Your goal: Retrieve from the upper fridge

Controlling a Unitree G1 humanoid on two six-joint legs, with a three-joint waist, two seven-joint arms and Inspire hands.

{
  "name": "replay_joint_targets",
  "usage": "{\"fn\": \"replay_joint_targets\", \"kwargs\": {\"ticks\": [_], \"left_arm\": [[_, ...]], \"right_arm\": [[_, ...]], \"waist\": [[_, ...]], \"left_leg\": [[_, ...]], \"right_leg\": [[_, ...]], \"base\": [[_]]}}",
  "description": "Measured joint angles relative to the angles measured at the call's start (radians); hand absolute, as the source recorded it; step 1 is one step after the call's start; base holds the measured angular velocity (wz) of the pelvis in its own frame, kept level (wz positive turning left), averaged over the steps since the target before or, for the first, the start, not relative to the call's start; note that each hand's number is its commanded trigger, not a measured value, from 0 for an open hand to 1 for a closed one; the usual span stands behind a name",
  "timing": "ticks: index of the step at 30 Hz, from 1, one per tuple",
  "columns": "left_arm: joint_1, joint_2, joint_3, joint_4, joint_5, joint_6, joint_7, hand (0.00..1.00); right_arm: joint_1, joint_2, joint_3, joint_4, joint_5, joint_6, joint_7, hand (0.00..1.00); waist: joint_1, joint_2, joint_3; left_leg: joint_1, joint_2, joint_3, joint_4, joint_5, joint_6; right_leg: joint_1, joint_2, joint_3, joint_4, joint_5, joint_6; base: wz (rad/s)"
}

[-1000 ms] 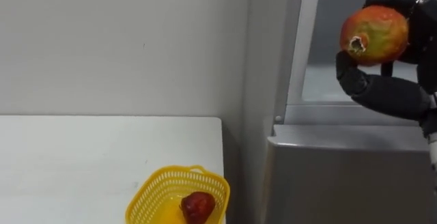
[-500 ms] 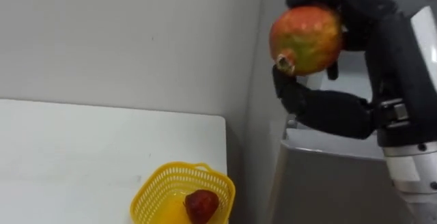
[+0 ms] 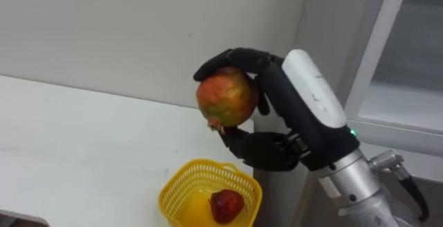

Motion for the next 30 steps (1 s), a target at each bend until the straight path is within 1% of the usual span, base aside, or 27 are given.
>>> {"fn": "replay_joint_targets", "kwargs": {"ticks": [3, 4, 6, 8, 11, 13, 17, 21, 23, 25, 27, 29, 30], "left_arm": [[-0.001, 0.013, 0.001, 0.001, 0.000, 0.001, -0.012, 0.00], [-0.001, 0.018, 0.001, 0.001, 0.000, 0.001, -0.019, 0.00], [0.000, 0.019, 0.001, 0.002, 0.000, 0.004, -0.024, 0.00], [0.001, 0.019, 0.001, 0.008, 0.000, 0.006, -0.029, 0.00], [-0.001, 0.018, 0.001, 0.012, 0.001, 0.008, -0.029, 0.00], [-0.002, 0.014, 0.001, 0.006, 0.013, 0.008, -0.032, 0.00], [-0.003, 0.014, 0.002, 0.000, 0.019, 0.009, -0.040, 0.00], [-0.002, 0.013, 0.001, -0.001, 0.019, 0.016, -0.034, 0.00], [-0.003, 0.011, 0.001, -0.008, 0.019, 0.023, -0.030, 0.00], [-0.002, 0.011, 0.000, -0.025, 0.019, 0.030, -0.020, 0.00], [-0.002, 0.011, 0.000, -0.035, 0.019, 0.037, -0.016, 0.00], [-0.002, 0.011, 0.000, -0.040, 0.019, 0.044, -0.012, 0.00], [-0.002, 0.011, 0.000, -0.040, 0.019, 0.046, -0.011, 0.00]], "right_arm": [[0.000, 0.000, 0.030, 0.060, -0.015, 0.013, 0.011, 1.00], [0.000, 0.000, 0.035, 0.073, -0.021, 0.013, 0.019, 1.00], [-0.001, 0.000, 0.041, 0.095, -0.024, 0.012, 0.023, 1.00], [-0.001, 0.000, 0.052, 0.122, -0.035, 0.013, 0.022, 1.00], [-0.002, 0.000, 0.063, 0.157, -0.051, 0.010, 0.022, 1.00], [-0.006, 0.000, 0.064, 0.225, -0.060, 0.007, 0.022, 1.00], [-0.006, 0.000, 0.068, 0.315, -0.076, 0.012, 0.026, 1.00], [-0.006, 0.000, 0.099, 0.394, -0.078, 0.014, 0.027, 1.00], [-0.006, 0.000, 0.113, 0.424, -0.078, 0.024, 0.027, 1.00], [-0.006, 0.001, 0.116, 0.442, -0.088, 0.049, 0.027, 1.00], [-0.006, 0.004, 0.116, 0.445, -0.091, 0.058, 0.027, 1.00], [-0.007, 0.014, 0.116, 0.462, -0.095, 0.057, 0.027, 1.00], [-0.013, 0.018, 0.122, 0.488, -0.097, 0.058, 0.026, 1.00]], "waist": [[0.021, -0.009, -0.0005], [0.025, -0.015, -0.0034], [0.031, -0.019, -0.0025], [0.031, -0.019, -0.0024], [0.034, -0.016, -0.0003], [0.046, -0.011, 0.0028], [0.061, -0.006, 0.0060], [0.075, -0.003, 0.0050], [0.075, -0.004, 0.0047], [0.079, -0.006, 0.0030], [0.081, -0.009, 0.0012], [0.082, -0.012, -0.0014], [0.083, -0.012, -0.0010]], "left_leg": [[-0.005, -0.001, -0.002, 0.000, 0.000, 0.000], [-0.014, -0.001, -0.003, 0.001, 0.000, 0.000], [-0.017, -0.002, -0.010, 0.005, 0.000, 0.000], [-0.018, -0.003, -0.020, 0.012, 0.000, 0.000], [-0.026, -0.004, -0.035, 0.015, 0.000, 0.000], [-0.033, -0.004, -0.041, 0.016, 0.000, 0.000], [-0.044, -0.004, -0.041, 0.016, 0.000, -0.001], [-0.043, -0.004, -0.043, 0.017, 0.001, -0.001], [-0.043, -0.007, -0.053, 0.017, 0.001, -0.001], [-0.044, -0.012, -0.064, 0.018, 0.002, 0.000], [-0.045, -0.015, -0.069, 0.017, 0.002, 0.001], [-0.043, -0.016, -0.072, 0.017, 0.003, 0.002], [-0.041, -0.016, -0.073, 0.018, 0.003, 0.002]], "right_leg": [[-0.004, -0.001, -0.003, -0.001, 0.000, 0.000], [-0.011, -0.001, -0.007, -0.001, 0.000, 0.000], [-0.012, -0.001, -0.012, -0.001, 0.000, 0.000], [-0.009, -0.003, -0.025, -0.001, 0.000, 0.001], [-0.010, -0.002, -0.031, 0.000, 0.001, 0.001], [-0.013, -0.002, -0.035, 0.000, 0.001, 0.001], [-0.023, -0.003, -0.037, 0.003, 0.001, 0.001], [-0.021, -0.003, -0.038, 0.002, 0.001, 0.001], [-0.016, -0.004, -0.045, 0.001, 0.000, 0.001], [-0.015, -0.007, -0.052, 0.000, -0.001, 0.003], [-0.013, -0.009, -0.055, 0.000, -0.002, 0.004], [-0.010, -0.010, -0.057, 0.000, -0.002, 0.004], [-0.007, -0.010, -0.058, 0.000, -0.002, 0.004]], "base": [[0.00], [0.04], [0.10], [0.16], [0.13], [0.06], [0.01], [0.02], [0.13], [0.12], [0.08], [0.06], [0.04]]}}
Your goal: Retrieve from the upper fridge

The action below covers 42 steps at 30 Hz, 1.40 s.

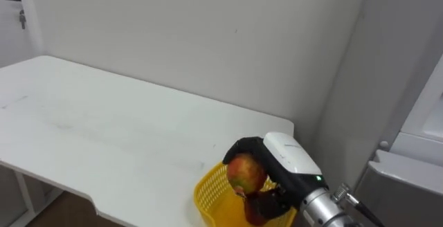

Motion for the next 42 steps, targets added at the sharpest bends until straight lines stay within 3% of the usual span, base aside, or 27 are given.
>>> {"fn": "replay_joint_targets", "kwargs": {"ticks": [4, 8, 9, 11, 42], "left_arm": [[-0.002, -0.003, 0.000, 0.000, 0.000, 0.003, -0.001, 0.00], [-0.003, -0.001, -0.006, 0.001, 0.000, 0.005, -0.003, 0.00], [-0.002, -0.001, -0.020, 0.001, 0.000, 0.006, -0.006, 0.00], [-0.002, -0.002, -0.029, 0.003, 0.000, 0.006, -0.010, 0.00], [-0.002, -0.003, -0.026, 0.002, 0.000, 0.019, -0.030, 0.00]], "right_arm": [[-0.021, 0.002, 0.022, 0.077, -0.002, 0.032, 0.000, 1.00], [-0.021, 0.006, 0.024, 0.100, -0.002, 0.035, 0.004, 1.00], [-0.021, 0.006, 0.024, 0.102, -0.002, 0.038, 0.008, 0.30], [-0.020, 0.006, 0.024, 0.104, -0.002, 0.041, 0.008, 0.00], [-0.021, 0.011, 0.024, 0.173, -0.007, 0.040, 0.009, 0.00]], "waist": [[0.000, -0.002, -0.0013], [0.000, 0.001, 0.0010], [0.000, 0.003, 0.0022], [0.000, 0.004, 0.0029], [0.002, -0.001, 0.0002]], "left_leg": [[0.004, -0.001, -0.003, 0.001, -0.001, 0.001], [0.004, -0.001, -0.008, 0.005, 0.000, 0.001], [0.004, -0.001, -0.008, 0.007, 0.000, 0.000], [0.004, -0.001, -0.008, 0.008, 0.000, 0.000], [-0.001, -0.002, -0.012, 0.010, -0.001, 0.000]], "right_leg": [[0.009, -0.001, -0.008, 0.000, 0.000, 0.000], [0.011, -0.002, -0.012, 0.000, 0.000, 0.001], [0.012, -0.002, -0.013, -0.001, 0.000, 0.001], [0.012, -0.002, -0.012, -0.002, 0.000, 0.001], [0.015, 0.000, -0.012, -0.013, 0.000, 0.001]], "base": [[0.05], [0.03], [0.00], [0.00], [0.00]]}}
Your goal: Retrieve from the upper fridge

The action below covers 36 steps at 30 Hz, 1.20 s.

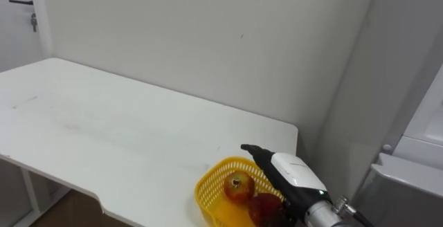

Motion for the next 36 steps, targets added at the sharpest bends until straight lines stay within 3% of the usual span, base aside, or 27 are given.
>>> {"fn": "replay_joint_targets", "kwargs": {"ticks": [9, 17, 20, 23, 25, 28, 31, 34, 36], "left_arm": [[-0.001, 0.000, 0.004, 0.004, -0.001, 0.000, 0.001, 0.00], [-0.001, -0.003, 0.011, -0.002, -0.001, 0.000, 0.001, 0.00], [0.000, -0.008, 0.009, -0.001, -0.003, 0.000, 0.002, 0.00], [0.002, -0.024, 0.010, 0.000, -0.001, 0.000, 0.004, 0.00], [0.009, -0.031, 0.010, 0.001, -0.004, -0.001, 0.005, 0.00], [0.016, -0.035, 0.010, 0.001, -0.010, -0.002, 0.010, 0.00], [0.017, -0.042, 0.010, 0.005, -0.012, -0.002, 0.029, 0.00], [0.016, -0.045, 0.013, 0.014, -0.008, -0.015, 0.041, 0.00], [0.017, -0.048, 0.016, 0.018, -0.004, -0.025, 0.047, 0.00]], "right_arm": [[0.000, 0.001, -0.001, -0.004, 0.006, 0.000, -0.001, 0.00], [0.000, 0.001, -0.036, -0.165, 0.077, -0.005, -0.016, 0.00], [0.000, 0.002, -0.053, -0.191, 0.151, -0.032, -0.044, 0.00], [0.000, 0.008, -0.067, -0.198, 0.175, -0.033, -0.048, 0.00], [0.020, 0.035, -0.094, -0.235, 0.180, -0.033, -0.051, 0.00], [0.084, 0.041, -0.105, -0.326, 0.206, -0.045, -0.064, 0.00], [0.139, 0.045, -0.106, -0.374, 0.233, -0.048, -0.067, 0.00], [0.182, 0.051, -0.135, -0.423, 0.215, -0.049, -0.067, 0.00], [0.195, 0.056, -0.149, -0.460, 0.211, -0.074, -0.069, 0.00]], "waist": [[0.001, -0.008, 0.0016], [-0.006, -0.003, 0.0011], [-0.008, 0.013, 0.0003], [-0.017, 0.045, -0.0041], [-0.032, 0.067, -0.0126], [-0.051, 0.092, -0.0198], [-0.067, 0.103, -0.0179], [-0.096, 0.100, -0.0193], [-0.111, 0.098, -0.0180]], "left_leg": [[-0.001, 0.000, 0.000, 0.000, 0.000, 0.000], [-0.011, 0.001, 0.001, 0.005, 0.000, 0.000], [-0.011, 0.001, 0.001, 0.004, -0.001, 0.001], [-0.012, 0.000, 0.005, 0.004, -0.001, 0.002], [-0.011, 0.002, 0.015, 0.003, -0.001, 0.002], [-0.008, 0.004, 0.027, 0.002, -0.001, 0.002], [0.007, 0.009, 0.055, -0.005, -0.001, 0.003], [0.010, 0.010, 0.063, -0.013, -0.001, 0.003], [0.013, 0.010, 0.074, -0.014, -0.001, 0.003]], "right_leg": [[-0.001, 0.000, -0.001, 0.000, 0.000, 0.000], [-0.008, 0.000, -0.010, -0.001, 0.000, 0.000], [-0.008, 0.000, -0.004, -0.001, 0.001, 0.001], [-0.012, -0.001, 0.002, 0.001, 0.004, 0.003], [-0.018, -0.001, 0.013, 0.006, 0.004, 0.003], [-0.023, -0.001, 0.025, 0.013, 0.004, 0.003], [-0.024, 0.001, 0.046, 0.017, 0.004, 0.003], [-0.025, 0.002, 0.057, 0.017, 0.004, 0.003], [-0.025, 0.002, 0.066, 0.016, 0.004, 0.002]], "base": [[0.00], [0.00], [0.00], [-0.05], [-0.12], [-0.13], [-0.22], [-0.12], [-0.13]]}}
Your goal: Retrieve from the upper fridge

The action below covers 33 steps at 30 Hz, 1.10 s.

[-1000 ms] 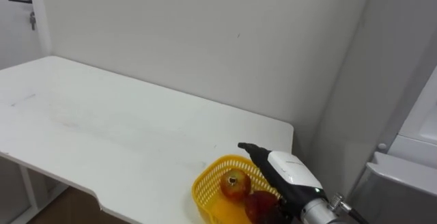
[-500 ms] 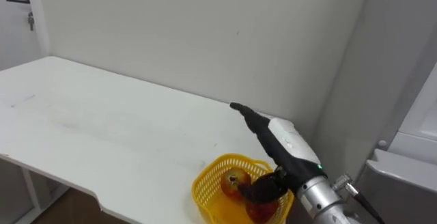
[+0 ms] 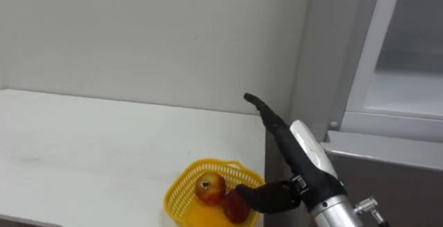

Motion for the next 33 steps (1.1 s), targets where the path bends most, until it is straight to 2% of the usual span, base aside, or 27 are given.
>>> {"fn": "replay_joint_targets", "kwargs": {"ticks": [2, 6, 8, 10, 12, 13, 16, 21, 24, 27, 29, 31, 33], "left_arm": [[0.000, 0.000, 0.000, 0.002, 0.000, -0.004, 0.003, 0.00], [0.003, -0.001, -0.003, 0.002, -0.001, -0.007, 0.017, 0.00], [0.009, -0.005, -0.003, 0.002, -0.004, -0.008, 0.026, 0.00], [0.017, -0.004, -0.007, 0.002, -0.008, -0.008, 0.037, 0.00], [0.018, -0.005, -0.007, 0.003, -0.008, -0.014, 0.043, 0.00], [0.019, -0.005, -0.008, 0.004, -0.011, -0.015, 0.044, 0.00], [0.013, -0.005, -0.007, 0.020, -0.014, -0.016, 0.047, 0.00], [0.021, -0.005, -0.008, 0.026, -0.014, -0.020, 0.047, 0.00], [0.021, -0.005, -0.008, 0.025, -0.014, -0.020, 0.049, 0.00], [0.021, -0.007, -0.009, 0.029, -0.014, -0.020, 0.056, 0.00], [0.022, -0.007, -0.009, 0.032, -0.014, -0.020, 0.066, 0.00], [0.029, -0.007, -0.011, 0.032, -0.015, -0.016, 0.071, 0.00], [0.029, -0.007, -0.012, 0.032, -0.015, -0.013, 0.082, 0.00]], "right_arm": [[0.006, 0.018, -0.021, -0.023, 0.000, -0.021, -0.017, 0.00], [0.047, 0.020, -0.088, -0.099, -0.014, -0.037, -0.081, 0.00], [0.100, 0.021, -0.101, -0.145, -0.042, -0.044, -0.108, 0.00], [0.168, 0.020, -0.101, -0.159, -0.066, -0.067, -0.128, 0.00], [0.220, 0.018, -0.105, -0.159, -0.083, -0.067, -0.133, 0.00], [0.240, 0.018, -0.106, -0.168, -0.094, -0.084, -0.139, 0.00], [0.257, 0.018, -0.109, -0.169, -0.100, -0.101, -0.157, 0.00], [0.310, 0.019, -0.136, -0.168, -0.120, -0.133, -0.183, 0.00], [0.341, 0.023, -0.151, -0.169, -0.123, -0.137, -0.208, 0.00], [0.369, 0.030, -0.187, -0.171, -0.123, -0.139, -0.228, 0.00], [0.399, 0.034, -0.211, -0.172, -0.123, -0.145, -0.249, 0.00], [0.430, 0.036, -0.216, -0.172, -0.117, -0.143, -0.281, 0.00], [0.466, 0.046, -0.220, -0.172, -0.105, -0.140, -0.296, 0.00]], "waist": [[-0.007, -0.001, 0.0005], [-0.037, -0.009, -0.0028], [-0.037, -0.005, -0.0030], [-0.063, -0.001, -0.0016], [-0.078, 0.004, -0.0004], [-0.086, 0.009, 0.0013], [-0.116, 0.015, 0.0023], [-0.138, 0.018, 0.0010], [-0.157, 0.017, 0.0003], [-0.173, 0.019, -0.0021], [-0.176, 0.022, -0.0045], [-0.194, 0.026, -0.0103], [-0.204, 0.026, -0.0107]], "left_leg": [[0.003, 0.001, 0.009, -0.001, 0.000, 0.001], [0.005, 0.000, 0.013, -0.003, -0.002, 0.003], [0.014, 0.003, 0.031, -0.013, -0.002, 0.003], [0.019, 0.005, 0.041, -0.017, -0.002, 0.004], [0.021, 0.008, 0.053, -0.023, -0.003, 0.003], [0.021, 0.010, 0.062, -0.024, -0.003, 0.003], [0.023, 0.011, 0.067, -0.025, -0.003, 0.003], [0.031, 0.012, 0.083, -0.030, -0.003, 0.003], [0.031, 0.012, 0.089, -0.034, -0.003, 0.004], [0.030, 0.014, 0.103, -0.044, -0.003, 0.004], [0.039, 0.016, 0.119, -0.046, -0.003, 0.004], [0.048, 0.016, 0.126, -0.052, -0.003, 0.004], [0.048, 0.016, 0.131, -0.051, -0.003, 0.004]], "right_leg": [[0.000, 0.001, 0.008, -0.001, 0.000, 0.000], [0.000, 0.000, 0.013, -0.001, 0.000, 0.000], [-0.002, 0.004, 0.036, -0.001, 0.000, 0.002], [-0.003, 0.005, 0.041, 0.000, 0.001, 0.001], [-0.008, 0.008, 0.052, 0.000, 0.002, 0.000], [-0.011, 0.010, 0.061, 0.000, 0.003, -0.001], [-0.014, 0.012, 0.069, 0.001, 0.003, -0.001], [-0.015, 0.015, 0.090, -0.001, 0.004, 0.000], [-0.019, 0.014, 0.092, 0.000, 0.005, 0.002], [-0.032, 0.019, 0.118, 0.009, 0.006, 0.002], [-0.034, 0.021, 0.131, 0.015, 0.005, 0.002], [-0.030, 0.023, 0.138, 0.015, 0.005, 0.002], [-0.032, 0.023, 0.141, 0.017, 0.005, 0.002]], "base": [[-0.11], [-0.04], [-0.23], [-0.16], [-0.17], [-0.22], [-0.08], [-0.09], [-0.05], [-0.18], [-0.21], [-0.10], [-0.04]]}}
